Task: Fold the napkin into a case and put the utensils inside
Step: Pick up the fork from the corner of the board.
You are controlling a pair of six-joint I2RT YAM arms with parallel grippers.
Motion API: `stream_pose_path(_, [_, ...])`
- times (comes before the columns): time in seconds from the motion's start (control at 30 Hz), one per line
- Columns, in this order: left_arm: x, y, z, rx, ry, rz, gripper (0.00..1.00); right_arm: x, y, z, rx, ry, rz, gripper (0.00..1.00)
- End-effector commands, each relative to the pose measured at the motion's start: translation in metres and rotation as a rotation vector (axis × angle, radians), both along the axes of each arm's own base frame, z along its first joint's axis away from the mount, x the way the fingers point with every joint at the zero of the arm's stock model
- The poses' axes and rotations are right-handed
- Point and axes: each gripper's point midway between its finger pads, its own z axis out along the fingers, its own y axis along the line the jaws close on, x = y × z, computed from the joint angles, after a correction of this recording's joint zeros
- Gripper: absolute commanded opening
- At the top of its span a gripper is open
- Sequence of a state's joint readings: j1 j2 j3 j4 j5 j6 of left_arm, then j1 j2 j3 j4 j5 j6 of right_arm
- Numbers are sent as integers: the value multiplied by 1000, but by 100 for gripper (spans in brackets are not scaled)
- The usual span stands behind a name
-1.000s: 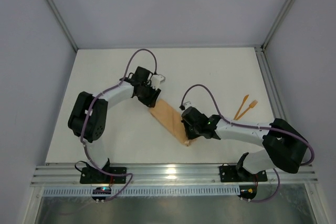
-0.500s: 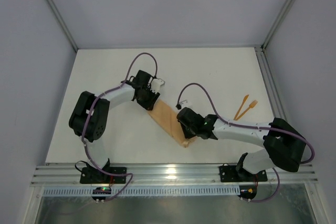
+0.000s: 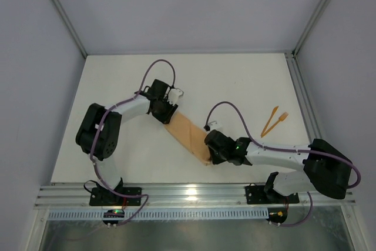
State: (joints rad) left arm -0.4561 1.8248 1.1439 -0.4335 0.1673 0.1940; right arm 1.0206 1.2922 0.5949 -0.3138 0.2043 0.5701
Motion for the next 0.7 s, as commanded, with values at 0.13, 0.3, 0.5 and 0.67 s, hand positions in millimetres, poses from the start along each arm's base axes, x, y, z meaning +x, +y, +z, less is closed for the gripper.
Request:
stream_pose_path(0.13, [12,-2,27,-18,-96,-8,41,12,5,8,29,-20,-58,11])
stream_pose_path(0.3, [14,-3,40,-29,-132,-20,45,33,-13,67,-31,-158,-102,35])
stream_pose_path(0.5, [17,-5,65,-58,-192,-21,55,85,-48,141,119,-317,-335,99])
stream_pose_path(0.67, [19,-6,90,-86,-245,-24,60,142,-137,163,2,-396,-681,99])
